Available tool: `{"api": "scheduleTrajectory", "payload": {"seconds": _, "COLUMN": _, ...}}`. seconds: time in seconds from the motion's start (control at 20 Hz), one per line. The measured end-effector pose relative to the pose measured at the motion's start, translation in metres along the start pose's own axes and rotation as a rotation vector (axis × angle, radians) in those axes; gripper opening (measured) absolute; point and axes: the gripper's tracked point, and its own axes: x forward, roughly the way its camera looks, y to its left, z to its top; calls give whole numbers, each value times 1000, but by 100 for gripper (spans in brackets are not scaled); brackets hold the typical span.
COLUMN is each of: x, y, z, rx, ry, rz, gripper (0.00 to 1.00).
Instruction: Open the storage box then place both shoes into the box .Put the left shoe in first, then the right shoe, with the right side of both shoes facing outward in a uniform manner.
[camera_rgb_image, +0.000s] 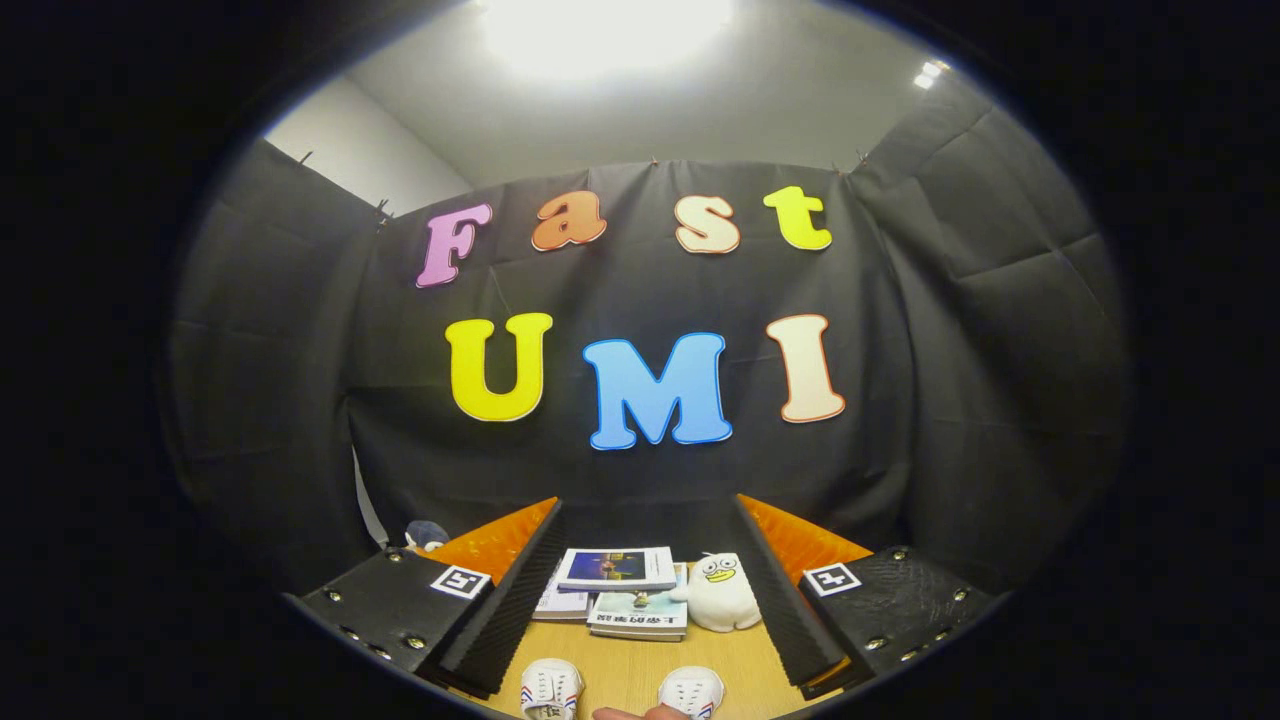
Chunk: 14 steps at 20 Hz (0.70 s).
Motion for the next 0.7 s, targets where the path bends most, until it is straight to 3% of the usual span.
{"api": "scheduleTrajectory", "payload": {"seconds": 0.3, "x": 12, "y": 31, "z": -39, "rx": 58, "ry": 89, "rz": 86, "gripper": 98}}
{"api": "scheduleTrajectory", "payload": {"seconds": 0.7, "x": 22, "y": 96, "z": -108, "rx": 188, "ry": 288, "rz": 269, "gripper": 99}}
